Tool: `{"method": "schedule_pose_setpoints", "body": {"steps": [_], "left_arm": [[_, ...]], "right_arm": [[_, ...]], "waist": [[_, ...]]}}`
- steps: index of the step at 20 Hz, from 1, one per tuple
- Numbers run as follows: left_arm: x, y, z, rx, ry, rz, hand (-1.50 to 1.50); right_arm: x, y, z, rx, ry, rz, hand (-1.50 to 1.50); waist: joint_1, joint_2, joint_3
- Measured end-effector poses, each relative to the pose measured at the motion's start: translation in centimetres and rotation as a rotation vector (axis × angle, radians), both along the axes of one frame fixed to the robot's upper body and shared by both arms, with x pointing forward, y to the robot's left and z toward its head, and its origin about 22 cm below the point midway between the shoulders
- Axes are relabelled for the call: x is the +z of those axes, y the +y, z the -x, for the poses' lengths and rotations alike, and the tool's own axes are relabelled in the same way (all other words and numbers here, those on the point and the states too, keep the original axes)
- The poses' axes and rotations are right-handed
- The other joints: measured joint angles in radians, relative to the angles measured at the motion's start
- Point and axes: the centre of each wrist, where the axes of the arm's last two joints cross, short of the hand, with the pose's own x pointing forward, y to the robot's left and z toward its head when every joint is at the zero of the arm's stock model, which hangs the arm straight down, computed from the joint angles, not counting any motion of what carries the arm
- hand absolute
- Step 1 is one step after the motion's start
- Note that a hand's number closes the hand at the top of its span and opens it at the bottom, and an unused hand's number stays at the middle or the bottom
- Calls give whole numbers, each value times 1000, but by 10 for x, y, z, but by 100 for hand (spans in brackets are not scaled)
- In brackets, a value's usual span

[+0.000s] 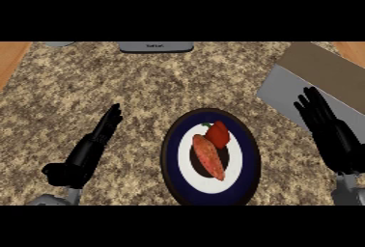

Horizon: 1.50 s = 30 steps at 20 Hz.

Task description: Pick the sweet potato from the plate and place it in the cardboard box

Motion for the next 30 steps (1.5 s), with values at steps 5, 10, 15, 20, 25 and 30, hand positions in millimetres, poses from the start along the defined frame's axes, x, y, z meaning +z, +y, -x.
{"method": "schedule_pose_setpoints", "body": {"steps": [5, 10, 15, 20, 25, 30], "left_arm": [[26, 16, -18, -3, -104, -111, 0], [52, 25, -37, -33, -182, -205, 0], [62, 25, -46, -47, -203, -230, 0], [62, 23, -46, -41, -199, -240, 0], [63, 28, -49, -34, -190, -242, 0], [63, 26, -51, -30, -188, -244, 0]], "right_arm": [[74, 8, -31, 168, -226, 49, -150], [132, 12, -54, 356, -403, 345, -150], [130, 18, -72, 510, -540, 508, -150], [132, 28, -76, 656, -665, 679, -150], [152, 51, -76, 804, -657, 928, -150], [160, 95, -59, 949, -629, 1143, -150]], "waist": [[20, 3, -7], [40, 10, -11], [43, 16, -10], [34, 12, -10], [26, 8, -12], [17, 4, -12]]}}
